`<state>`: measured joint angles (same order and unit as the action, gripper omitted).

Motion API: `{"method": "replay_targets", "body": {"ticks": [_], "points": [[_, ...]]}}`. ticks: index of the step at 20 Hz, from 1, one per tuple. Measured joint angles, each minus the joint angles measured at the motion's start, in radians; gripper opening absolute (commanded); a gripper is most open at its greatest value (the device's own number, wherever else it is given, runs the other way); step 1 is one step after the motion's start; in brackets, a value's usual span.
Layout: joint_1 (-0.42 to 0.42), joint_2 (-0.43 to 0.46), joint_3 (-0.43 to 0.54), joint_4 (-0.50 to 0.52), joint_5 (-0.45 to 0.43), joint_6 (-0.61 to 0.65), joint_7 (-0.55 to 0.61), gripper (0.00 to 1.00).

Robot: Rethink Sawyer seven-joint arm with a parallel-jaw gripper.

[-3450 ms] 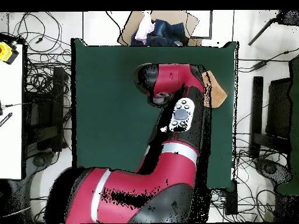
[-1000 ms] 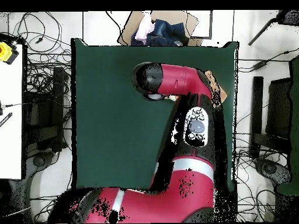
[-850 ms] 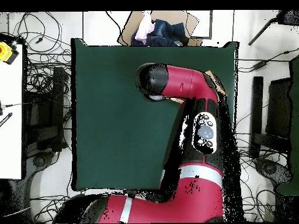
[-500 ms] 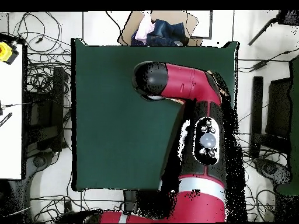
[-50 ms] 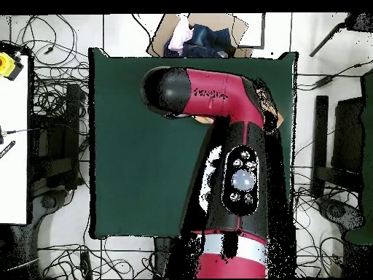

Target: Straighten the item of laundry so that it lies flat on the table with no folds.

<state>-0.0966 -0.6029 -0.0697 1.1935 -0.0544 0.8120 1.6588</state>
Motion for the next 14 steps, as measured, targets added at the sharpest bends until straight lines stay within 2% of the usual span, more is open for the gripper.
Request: {"method": "replay_targets", "body": {"ticks": [6,8,14], "points": [[0.057,0.051,-0.018,-0.077,-0.003,0.007,0.0,1.0],[0.082,0.096,-0.028,-0.112,-0.004,0.007,0.0,1.0],[0.103,0.164,-0.052,-0.125,-0.006,0.007,0.0,1.0]]}}
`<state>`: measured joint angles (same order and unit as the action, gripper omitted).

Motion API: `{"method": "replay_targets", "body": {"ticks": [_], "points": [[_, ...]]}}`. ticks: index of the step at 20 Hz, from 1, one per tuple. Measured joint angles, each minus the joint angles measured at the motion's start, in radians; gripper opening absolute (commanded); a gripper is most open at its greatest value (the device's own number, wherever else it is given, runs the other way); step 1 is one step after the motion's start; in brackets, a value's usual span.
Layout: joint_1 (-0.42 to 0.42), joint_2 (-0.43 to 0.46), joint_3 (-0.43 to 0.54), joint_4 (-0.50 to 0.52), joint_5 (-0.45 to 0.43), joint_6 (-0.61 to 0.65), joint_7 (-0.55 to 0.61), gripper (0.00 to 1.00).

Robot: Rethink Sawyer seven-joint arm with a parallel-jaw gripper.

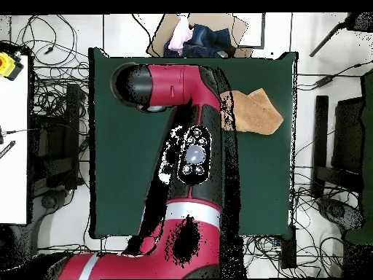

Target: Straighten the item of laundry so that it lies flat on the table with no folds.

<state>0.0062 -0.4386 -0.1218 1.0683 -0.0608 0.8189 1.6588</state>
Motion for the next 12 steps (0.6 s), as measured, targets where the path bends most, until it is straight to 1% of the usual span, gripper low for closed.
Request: {"method": "replay_targets", "body": {"ticks": [6,12], "points": [[-0.004,0.058,-0.021,0.003,0.0,-0.009,0.0,1.0],[-0.014,0.087,-0.021,0.005,0.0,-0.016,0.0,1.0]]}}
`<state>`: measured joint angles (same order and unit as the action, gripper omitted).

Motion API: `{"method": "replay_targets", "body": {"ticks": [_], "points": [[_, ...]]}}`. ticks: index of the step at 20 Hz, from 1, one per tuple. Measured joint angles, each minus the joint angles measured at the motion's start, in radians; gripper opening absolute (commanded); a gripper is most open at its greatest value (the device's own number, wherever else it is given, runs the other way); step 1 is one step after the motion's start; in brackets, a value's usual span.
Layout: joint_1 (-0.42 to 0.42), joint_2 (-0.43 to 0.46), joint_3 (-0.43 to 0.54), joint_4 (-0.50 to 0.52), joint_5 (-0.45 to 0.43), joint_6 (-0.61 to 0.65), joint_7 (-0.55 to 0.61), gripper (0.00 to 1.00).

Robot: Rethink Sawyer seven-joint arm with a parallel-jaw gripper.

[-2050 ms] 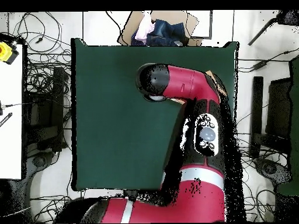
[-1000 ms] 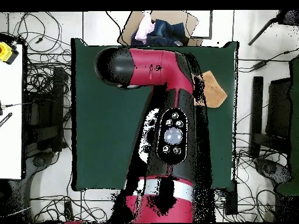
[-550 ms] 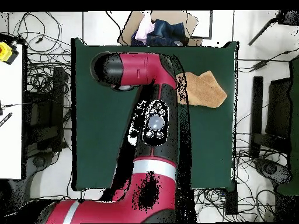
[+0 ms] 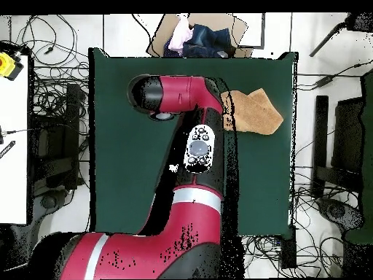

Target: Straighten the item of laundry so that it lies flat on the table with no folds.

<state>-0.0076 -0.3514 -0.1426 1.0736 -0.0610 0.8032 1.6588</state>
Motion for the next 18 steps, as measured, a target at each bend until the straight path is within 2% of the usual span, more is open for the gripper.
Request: {"method": "replay_targets", "body": {"ticks": [8,18], "points": [[-0.029,0.039,0.0,-0.019,0.0,0.0,0.0,1.0],[-0.106,0.127,0.0,-0.121,0.002,-0.006,0.0,1.0]]}}
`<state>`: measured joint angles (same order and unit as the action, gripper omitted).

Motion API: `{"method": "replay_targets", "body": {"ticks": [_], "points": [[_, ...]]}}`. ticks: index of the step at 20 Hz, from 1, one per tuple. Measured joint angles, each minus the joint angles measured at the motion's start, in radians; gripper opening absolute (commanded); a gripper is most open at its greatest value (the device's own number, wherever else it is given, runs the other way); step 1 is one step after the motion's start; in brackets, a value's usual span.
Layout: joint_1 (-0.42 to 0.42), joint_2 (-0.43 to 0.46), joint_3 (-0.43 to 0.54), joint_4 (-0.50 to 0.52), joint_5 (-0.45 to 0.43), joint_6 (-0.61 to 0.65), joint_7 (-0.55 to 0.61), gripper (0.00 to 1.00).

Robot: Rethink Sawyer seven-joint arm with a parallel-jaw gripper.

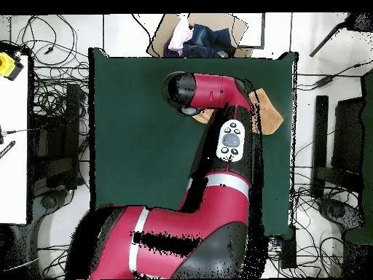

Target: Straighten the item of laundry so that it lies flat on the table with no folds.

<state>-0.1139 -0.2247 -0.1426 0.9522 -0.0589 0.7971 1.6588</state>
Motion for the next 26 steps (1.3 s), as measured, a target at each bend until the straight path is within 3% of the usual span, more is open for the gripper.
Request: {"method": "replay_targets", "body": {"ticks": [14,26], "points": [[-0.002,0.119,0.0,-0.136,0.0,0.0,0.0,1.0],[0.003,0.117,0.0,-0.15,0.007,0.0,0.0,1.0]]}}
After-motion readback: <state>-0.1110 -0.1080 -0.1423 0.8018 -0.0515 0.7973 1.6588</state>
